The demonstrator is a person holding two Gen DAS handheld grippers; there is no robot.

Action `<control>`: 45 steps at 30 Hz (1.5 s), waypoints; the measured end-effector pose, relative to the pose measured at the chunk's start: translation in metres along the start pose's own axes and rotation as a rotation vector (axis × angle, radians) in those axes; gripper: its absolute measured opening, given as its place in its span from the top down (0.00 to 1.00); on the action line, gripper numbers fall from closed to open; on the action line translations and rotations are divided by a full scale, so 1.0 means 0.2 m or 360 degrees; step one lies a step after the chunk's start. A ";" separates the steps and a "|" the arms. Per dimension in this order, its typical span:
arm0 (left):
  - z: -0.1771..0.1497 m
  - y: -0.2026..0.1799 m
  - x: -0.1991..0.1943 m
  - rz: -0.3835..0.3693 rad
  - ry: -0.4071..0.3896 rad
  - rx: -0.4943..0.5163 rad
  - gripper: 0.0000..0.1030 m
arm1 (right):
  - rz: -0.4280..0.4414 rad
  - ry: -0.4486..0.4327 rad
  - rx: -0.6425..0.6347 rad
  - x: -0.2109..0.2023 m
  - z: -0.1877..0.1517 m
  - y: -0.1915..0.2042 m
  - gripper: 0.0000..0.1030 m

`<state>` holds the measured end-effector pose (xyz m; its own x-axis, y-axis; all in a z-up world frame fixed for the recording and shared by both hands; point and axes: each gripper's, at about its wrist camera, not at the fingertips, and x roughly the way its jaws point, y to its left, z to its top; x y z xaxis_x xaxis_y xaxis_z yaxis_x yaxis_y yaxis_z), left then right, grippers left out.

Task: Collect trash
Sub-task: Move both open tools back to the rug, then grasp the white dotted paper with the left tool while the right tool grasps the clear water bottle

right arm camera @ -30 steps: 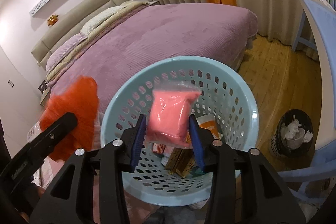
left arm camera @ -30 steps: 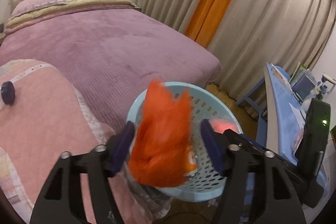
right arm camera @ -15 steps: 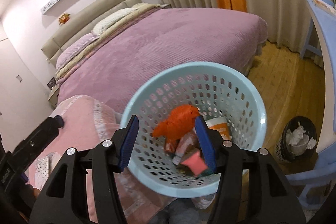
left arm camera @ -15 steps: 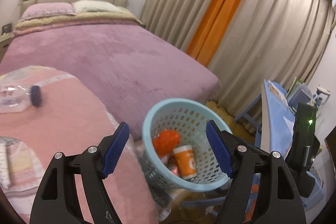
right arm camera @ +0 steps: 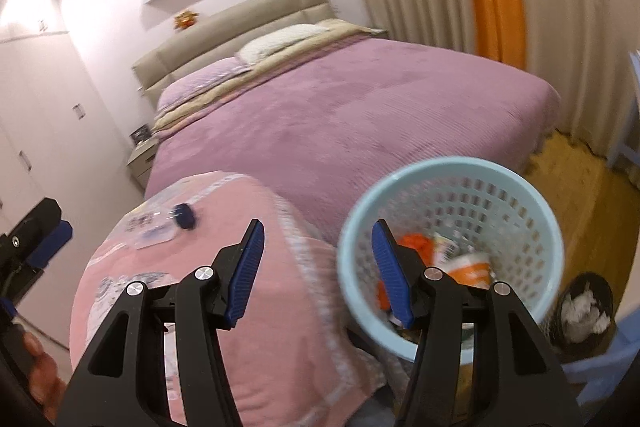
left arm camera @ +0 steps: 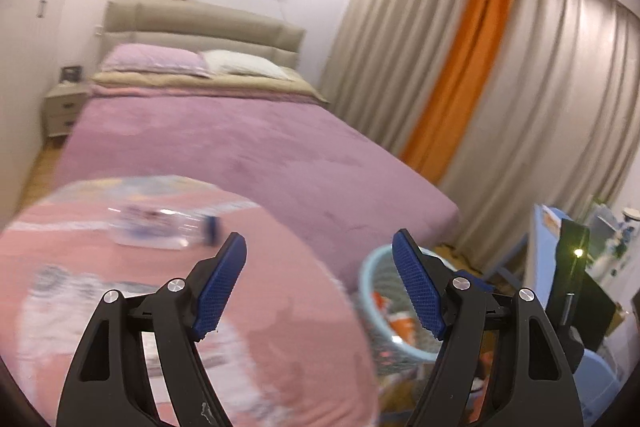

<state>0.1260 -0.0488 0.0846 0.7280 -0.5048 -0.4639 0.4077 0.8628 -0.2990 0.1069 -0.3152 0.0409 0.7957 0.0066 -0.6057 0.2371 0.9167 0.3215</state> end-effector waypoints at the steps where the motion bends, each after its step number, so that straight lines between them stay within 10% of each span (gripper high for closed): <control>1: 0.02 0.06 -0.05 0.0041 -0.0008 -0.0020 0.28 | 0.0033 0.0001 -0.0034 0.01 0.01 0.05 0.49; 10: -0.01 0.50 -0.19 0.0349 0.0059 -0.0154 0.28 | 0.0252 -0.0050 -0.0348 0.16 0.04 0.50 0.49; 29: -0.39 0.93 0.22 0.0333 0.0393 -0.0303 0.32 | 0.0551 0.0208 -0.0660 0.92 0.11 1.09 0.49; 45: -0.42 0.93 0.19 0.0363 0.0431 -0.0301 0.92 | 0.0843 0.0658 -0.0556 1.07 0.08 1.06 0.49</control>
<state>0.1837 0.0896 -0.0590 0.6063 -0.3120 -0.7315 0.1256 0.9458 -0.2994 0.3358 -0.1258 -0.0098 0.4640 0.5674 -0.6802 -0.3637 0.8222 0.4378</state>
